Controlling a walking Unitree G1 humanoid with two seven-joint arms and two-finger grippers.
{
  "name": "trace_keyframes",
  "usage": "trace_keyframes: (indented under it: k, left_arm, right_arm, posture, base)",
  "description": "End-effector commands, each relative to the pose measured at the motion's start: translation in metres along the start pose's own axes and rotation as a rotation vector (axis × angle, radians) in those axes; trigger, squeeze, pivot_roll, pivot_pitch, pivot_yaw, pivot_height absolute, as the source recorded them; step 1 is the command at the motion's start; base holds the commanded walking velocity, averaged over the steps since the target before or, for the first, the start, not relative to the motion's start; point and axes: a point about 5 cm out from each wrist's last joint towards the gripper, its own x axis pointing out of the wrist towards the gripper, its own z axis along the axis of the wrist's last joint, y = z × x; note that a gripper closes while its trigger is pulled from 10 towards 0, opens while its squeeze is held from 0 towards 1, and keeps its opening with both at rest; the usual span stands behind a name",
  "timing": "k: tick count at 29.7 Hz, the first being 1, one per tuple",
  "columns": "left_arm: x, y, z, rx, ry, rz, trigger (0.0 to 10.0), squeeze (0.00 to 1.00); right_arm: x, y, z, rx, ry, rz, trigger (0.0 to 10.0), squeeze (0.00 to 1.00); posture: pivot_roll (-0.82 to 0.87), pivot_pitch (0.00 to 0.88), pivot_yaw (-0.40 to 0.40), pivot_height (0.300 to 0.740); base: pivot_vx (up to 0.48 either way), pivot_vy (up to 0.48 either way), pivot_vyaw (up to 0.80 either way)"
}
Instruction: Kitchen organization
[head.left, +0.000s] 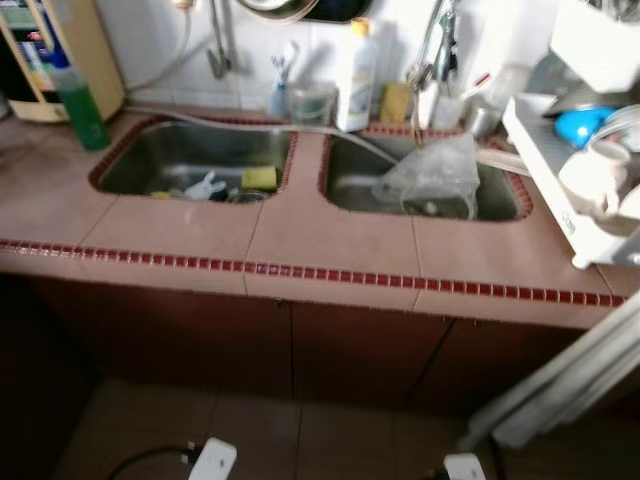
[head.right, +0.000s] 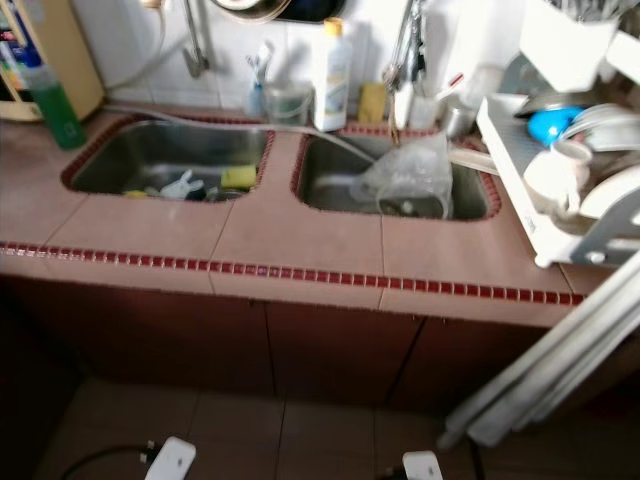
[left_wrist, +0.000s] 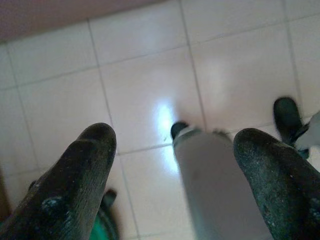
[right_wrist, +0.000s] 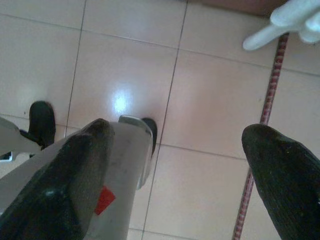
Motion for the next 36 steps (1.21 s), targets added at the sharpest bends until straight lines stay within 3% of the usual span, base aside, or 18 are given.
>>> trace_keyframes:
  k: [1, 10, 18, 25, 30, 36]
  left_arm:
    - [0.0, -0.006, -0.003, 0.005, 0.008, -0.02, 10.0, 0.0]
    - [0.001, -0.007, 0.001, 0.04, -0.005, -0.035, 10.0, 0.0]
    - [0.001, -0.007, 0.002, 0.048, -0.003, -0.041, 10.0, 0.0]
    - [0.001, -0.006, 0.002, 0.055, -0.004, -0.043, 10.0, 0.0]
    - [0.001, -0.006, 0.002, 0.058, -0.003, -0.044, 10.0, 0.0]
    - [0.001, -0.006, 0.002, 0.05, -0.006, -0.052, 10.0, 0.0]
  right_arm:
    - [-0.001, -0.002, -0.008, 0.003, 0.03, -0.01, 10.0, 0.0]
    - [-0.002, -0.012, -0.006, -0.002, 0.028, -0.017, 10.0, 0.0]
    - [-0.002, -0.009, -0.007, -0.006, 0.031, -0.013, 10.0, 0.0]
    - [0.0, 0.006, -0.007, -0.015, 0.033, 0.005, 10.0, 0.0]
    - [-0.002, -0.006, -0.009, -0.012, 0.038, -0.007, 10.0, 0.0]
    - [-0.003, -0.009, -0.011, -0.008, 0.04, -0.011, 10.0, 0.0]
  posture:
    - [-0.09, 0.0, 0.007, 0.74]
    - [-0.08, 0.0, 0.002, 0.74]
    - [-0.08, 0.0, 0.004, 0.74]
    - [-0.08, 0.0, 0.005, 0.74]
    - [-0.08, 0.0, 0.009, 0.74]
    - [-0.08, 0.0, 0.013, 0.74]
  base:
    - [0.0, 0.0, 0.0]
    - [0.0, 0.0, 0.0]
    - [0.0, -0.461, 0.0]
    - [0.0, -0.472, 0.0]
    - [0.0, -0.472, 0.0]
    - [0.0, -0.322, 0.0]
